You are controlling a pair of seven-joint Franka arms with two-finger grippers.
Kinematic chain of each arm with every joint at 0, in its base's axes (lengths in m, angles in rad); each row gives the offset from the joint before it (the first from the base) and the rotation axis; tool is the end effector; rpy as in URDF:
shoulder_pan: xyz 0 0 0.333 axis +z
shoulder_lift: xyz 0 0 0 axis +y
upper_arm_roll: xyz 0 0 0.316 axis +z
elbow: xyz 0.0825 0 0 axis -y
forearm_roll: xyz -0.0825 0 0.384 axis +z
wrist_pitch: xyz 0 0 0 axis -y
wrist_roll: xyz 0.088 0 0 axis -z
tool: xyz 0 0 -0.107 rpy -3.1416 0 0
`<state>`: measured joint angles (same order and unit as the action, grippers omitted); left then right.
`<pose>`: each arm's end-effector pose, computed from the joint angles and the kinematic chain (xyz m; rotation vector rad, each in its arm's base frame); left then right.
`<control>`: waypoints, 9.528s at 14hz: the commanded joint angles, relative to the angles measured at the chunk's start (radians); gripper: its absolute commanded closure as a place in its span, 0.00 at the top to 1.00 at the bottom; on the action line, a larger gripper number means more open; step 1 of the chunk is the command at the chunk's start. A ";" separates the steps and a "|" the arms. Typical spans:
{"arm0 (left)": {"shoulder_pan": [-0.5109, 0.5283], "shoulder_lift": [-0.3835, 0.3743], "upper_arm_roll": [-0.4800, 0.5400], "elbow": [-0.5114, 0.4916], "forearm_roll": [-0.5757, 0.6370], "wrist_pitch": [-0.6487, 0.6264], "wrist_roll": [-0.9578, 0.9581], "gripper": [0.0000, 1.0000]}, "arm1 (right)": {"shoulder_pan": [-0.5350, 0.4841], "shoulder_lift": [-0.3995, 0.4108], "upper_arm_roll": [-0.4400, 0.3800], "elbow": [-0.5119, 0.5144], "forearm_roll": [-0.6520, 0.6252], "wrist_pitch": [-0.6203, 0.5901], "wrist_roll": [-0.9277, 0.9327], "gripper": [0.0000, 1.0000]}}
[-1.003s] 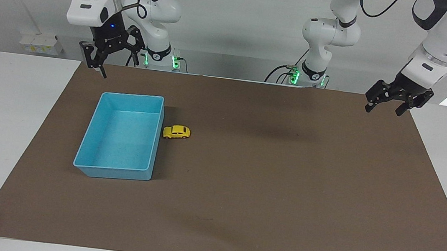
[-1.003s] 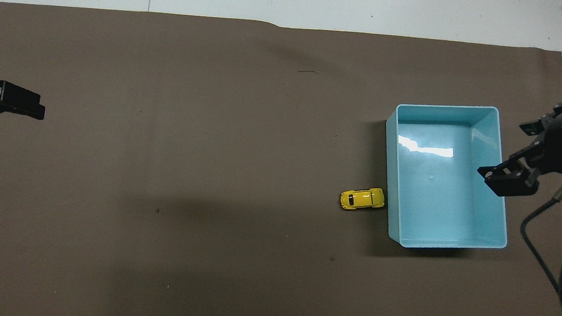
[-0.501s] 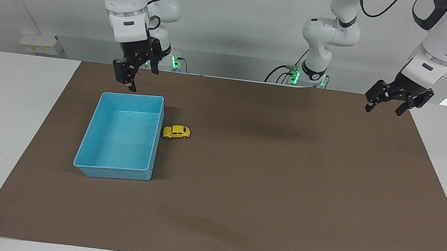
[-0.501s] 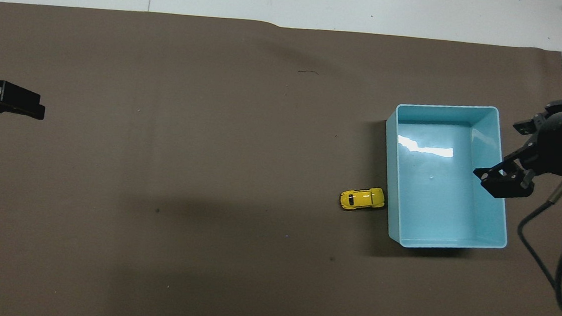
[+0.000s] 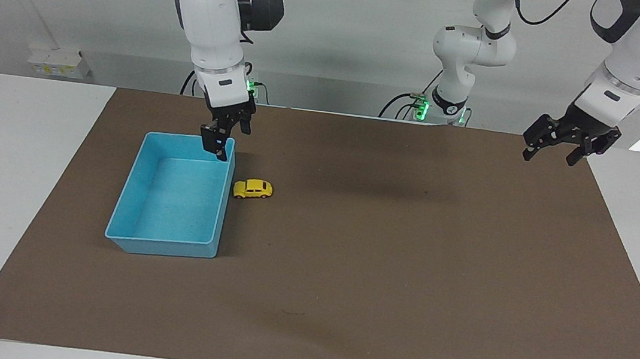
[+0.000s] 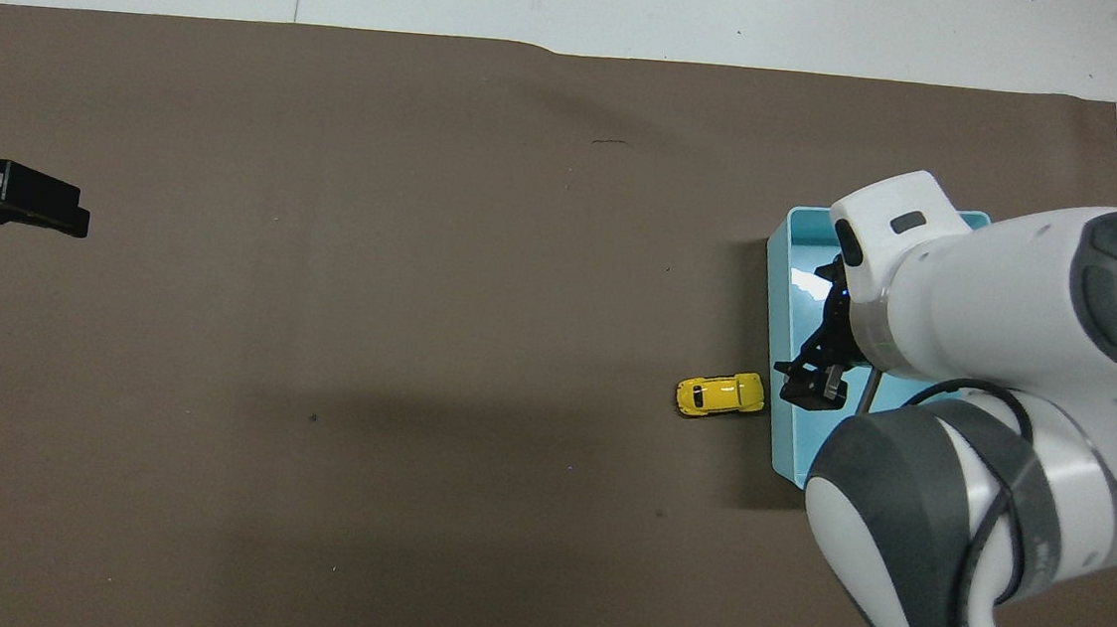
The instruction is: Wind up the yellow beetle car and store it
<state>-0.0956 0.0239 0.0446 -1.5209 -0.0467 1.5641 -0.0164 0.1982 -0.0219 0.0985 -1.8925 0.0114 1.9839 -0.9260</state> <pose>0.5608 -0.0340 0.6342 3.0947 -0.0548 0.0275 0.5413 0.1666 0.5197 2.5501 1.7801 0.1717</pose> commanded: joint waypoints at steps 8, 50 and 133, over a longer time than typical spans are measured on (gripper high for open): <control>0.016 -0.015 -0.011 -0.015 0.002 -0.009 -0.007 1.00 | -0.045 0.002 -0.002 -0.108 0.004 0.010 -0.359 1.00; 0.016 -0.015 -0.011 -0.015 0.002 -0.009 -0.007 1.00 | 0.056 0.181 -0.002 -0.294 0.019 0.484 -0.321 0.02; 0.016 -0.015 -0.011 -0.015 0.002 -0.009 -0.007 1.00 | -0.284 0.023 -0.022 0.226 -0.048 -0.264 0.824 1.00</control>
<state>-0.0956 0.0239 0.0446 -1.5209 -0.0467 1.5634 -0.0172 -0.0726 -0.0276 0.0640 -1.7343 -0.0282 1.7649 -0.2355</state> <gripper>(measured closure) 0.000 0.000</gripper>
